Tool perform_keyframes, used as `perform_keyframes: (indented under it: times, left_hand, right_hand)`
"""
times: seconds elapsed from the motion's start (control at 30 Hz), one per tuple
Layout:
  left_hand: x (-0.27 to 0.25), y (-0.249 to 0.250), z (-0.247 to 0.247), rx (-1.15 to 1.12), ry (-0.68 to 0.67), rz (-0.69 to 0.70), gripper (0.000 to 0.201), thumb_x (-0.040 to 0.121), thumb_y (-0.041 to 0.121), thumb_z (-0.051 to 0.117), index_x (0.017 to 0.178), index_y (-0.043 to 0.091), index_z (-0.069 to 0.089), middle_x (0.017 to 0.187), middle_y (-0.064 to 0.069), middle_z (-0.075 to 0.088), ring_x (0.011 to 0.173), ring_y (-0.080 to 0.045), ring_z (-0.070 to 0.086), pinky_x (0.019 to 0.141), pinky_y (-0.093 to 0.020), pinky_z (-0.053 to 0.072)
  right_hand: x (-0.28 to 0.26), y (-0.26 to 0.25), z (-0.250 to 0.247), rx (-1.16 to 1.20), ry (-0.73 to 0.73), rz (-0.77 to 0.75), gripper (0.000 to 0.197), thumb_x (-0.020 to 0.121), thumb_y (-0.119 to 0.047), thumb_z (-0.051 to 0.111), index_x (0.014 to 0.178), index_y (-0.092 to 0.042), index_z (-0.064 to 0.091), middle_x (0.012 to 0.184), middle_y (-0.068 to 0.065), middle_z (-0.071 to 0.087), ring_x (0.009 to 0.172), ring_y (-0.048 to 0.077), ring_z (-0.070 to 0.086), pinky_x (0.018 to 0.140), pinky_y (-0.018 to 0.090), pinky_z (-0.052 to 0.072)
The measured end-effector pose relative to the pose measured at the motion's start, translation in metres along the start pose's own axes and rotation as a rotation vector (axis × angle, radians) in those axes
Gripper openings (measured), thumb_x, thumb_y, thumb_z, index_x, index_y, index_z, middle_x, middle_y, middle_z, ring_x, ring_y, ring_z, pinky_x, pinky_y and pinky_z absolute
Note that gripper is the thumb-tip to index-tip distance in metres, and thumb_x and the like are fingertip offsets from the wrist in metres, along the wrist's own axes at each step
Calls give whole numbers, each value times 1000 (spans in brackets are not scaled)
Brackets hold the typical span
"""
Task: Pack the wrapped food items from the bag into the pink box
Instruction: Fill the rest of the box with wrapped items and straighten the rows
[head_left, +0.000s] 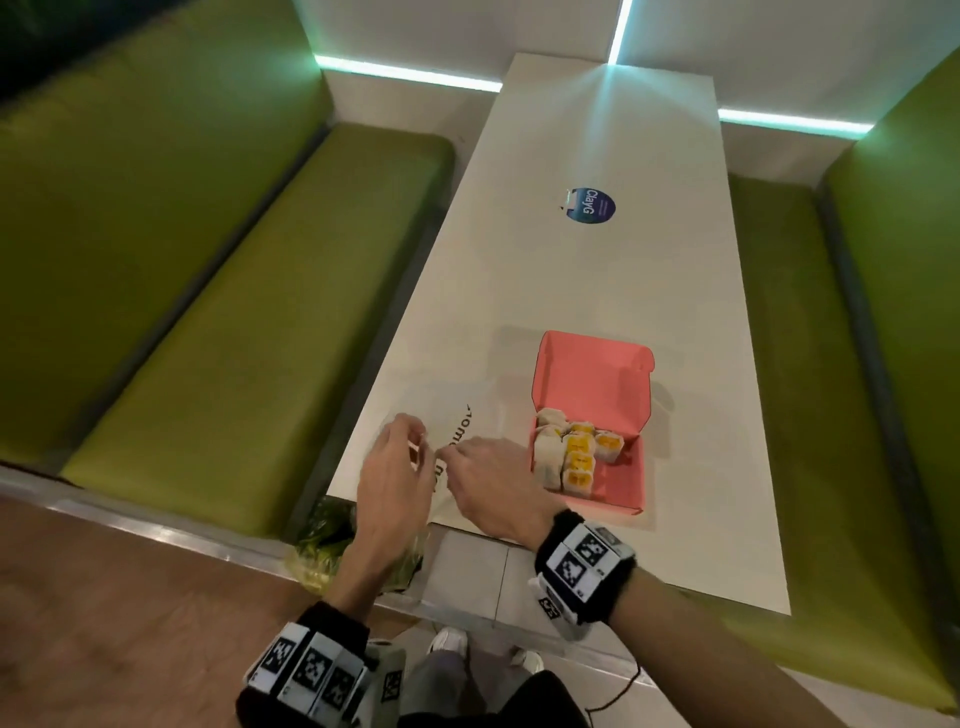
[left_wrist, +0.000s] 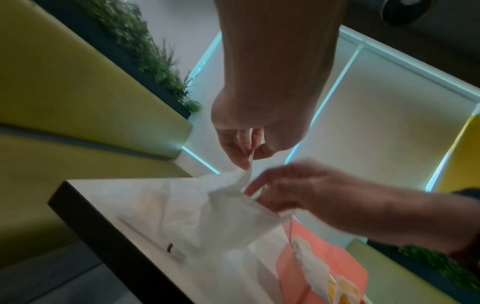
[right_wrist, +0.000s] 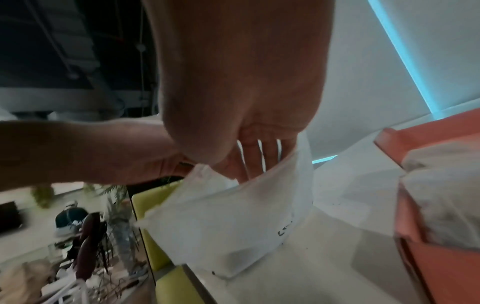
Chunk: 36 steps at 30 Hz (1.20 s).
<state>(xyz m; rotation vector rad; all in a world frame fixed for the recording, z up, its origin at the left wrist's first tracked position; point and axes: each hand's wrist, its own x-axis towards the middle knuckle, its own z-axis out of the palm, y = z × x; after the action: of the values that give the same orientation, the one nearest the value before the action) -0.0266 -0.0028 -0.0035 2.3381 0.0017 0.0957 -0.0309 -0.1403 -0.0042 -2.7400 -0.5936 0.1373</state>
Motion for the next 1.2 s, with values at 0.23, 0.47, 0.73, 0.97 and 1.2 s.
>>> perform_keyframes:
  times: [0.23, 0.47, 0.73, 0.97, 1.2]
  left_hand:
    - [10, -19, -40, -184, 83, -43, 14, 94, 5, 61, 93, 18, 58, 91, 7, 62, 80, -13, 62, 65, -40, 59]
    - [1, -1, -42, -253, -31, -23, 6, 96, 22, 64, 93, 24, 58, 94, 12, 63, 84, -5, 63, 61, -20, 53]
    - [2, 0, -44, -195, -111, 76, 7, 97, 19, 60, 96, 24, 56, 98, 14, 60, 84, -1, 60, 68, -18, 52]
    - [4, -9, -40, -179, -128, 105, 8, 95, 19, 61, 93, 23, 56, 95, 12, 58, 81, -6, 61, 67, -24, 55]
    - [9, -11, -38, -192, -129, 101, 8, 95, 19, 63, 97, 23, 57, 98, 11, 59, 83, -5, 62, 70, -24, 55]
  right_hand:
    - [23, -12, -5, -191, -257, 108, 17, 92, 3, 47, 98, -6, 60, 97, 15, 64, 88, 35, 63, 62, 37, 34]
    - [62, -43, 10, -10, -407, 136, 54, 93, -11, 56, 144, -13, 39, 137, 14, 42, 124, 31, 41, 98, 41, 48]
    - [69, -49, 10, 93, -405, 239, 24, 99, -15, 48, 119, -4, 55, 111, 16, 60, 105, 29, 58, 96, 38, 46]
    - [78, -45, -13, -153, -666, 303, 33, 105, -22, 35, 77, -7, 45, 101, 9, 66, 115, 27, 61, 94, 31, 44]
    - [82, -40, -21, -148, -692, 385, 28, 104, -14, 34, 99, -3, 60, 117, 15, 64, 118, 30, 58, 95, 31, 43]
